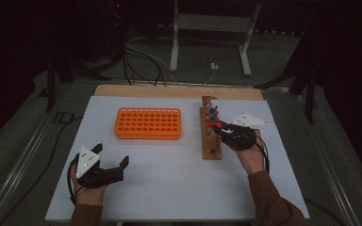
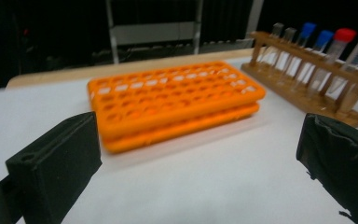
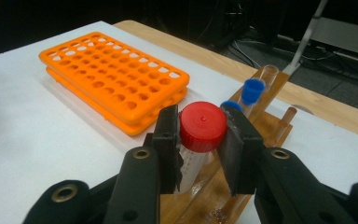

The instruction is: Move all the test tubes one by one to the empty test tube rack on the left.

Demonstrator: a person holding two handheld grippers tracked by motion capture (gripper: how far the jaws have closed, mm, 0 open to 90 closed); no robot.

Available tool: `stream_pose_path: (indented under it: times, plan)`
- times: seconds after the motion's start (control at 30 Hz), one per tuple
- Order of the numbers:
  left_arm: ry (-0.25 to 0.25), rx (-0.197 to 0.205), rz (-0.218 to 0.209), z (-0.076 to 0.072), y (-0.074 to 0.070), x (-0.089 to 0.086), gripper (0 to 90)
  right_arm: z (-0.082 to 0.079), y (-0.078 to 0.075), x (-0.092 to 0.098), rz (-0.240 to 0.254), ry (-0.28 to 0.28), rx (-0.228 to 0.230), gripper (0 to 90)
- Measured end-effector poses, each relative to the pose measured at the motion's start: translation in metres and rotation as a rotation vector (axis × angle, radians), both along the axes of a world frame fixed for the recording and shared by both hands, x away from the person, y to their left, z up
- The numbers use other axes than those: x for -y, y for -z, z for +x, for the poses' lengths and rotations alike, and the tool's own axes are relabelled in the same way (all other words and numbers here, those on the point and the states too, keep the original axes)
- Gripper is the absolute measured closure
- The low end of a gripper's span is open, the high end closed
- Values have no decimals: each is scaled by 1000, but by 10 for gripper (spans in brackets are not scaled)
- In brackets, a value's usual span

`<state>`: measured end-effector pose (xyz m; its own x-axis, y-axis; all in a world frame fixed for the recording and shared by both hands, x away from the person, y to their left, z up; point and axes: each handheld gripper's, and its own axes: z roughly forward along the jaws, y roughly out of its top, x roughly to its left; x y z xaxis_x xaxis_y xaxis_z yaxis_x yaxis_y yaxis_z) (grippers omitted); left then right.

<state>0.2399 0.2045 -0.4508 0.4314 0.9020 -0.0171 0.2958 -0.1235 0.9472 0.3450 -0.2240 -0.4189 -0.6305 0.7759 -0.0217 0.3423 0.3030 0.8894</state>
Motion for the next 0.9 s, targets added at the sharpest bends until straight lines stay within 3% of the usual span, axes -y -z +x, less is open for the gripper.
stream_pose_path:
  times: [0.17, 0.47, 0.9]
  plan:
    - [27, 25, -3, 8, -11, 11, 4, -1, -14, 1, 1, -5, 7, 701]
    - [91, 23, -27, 27, -23, 37, 4, -4, -36, 0, -16, -22, 37, 701]
    - [217, 34, -5, 61, -28, 108, 4, -6, -47, -11, 11, -69, 30, 700]
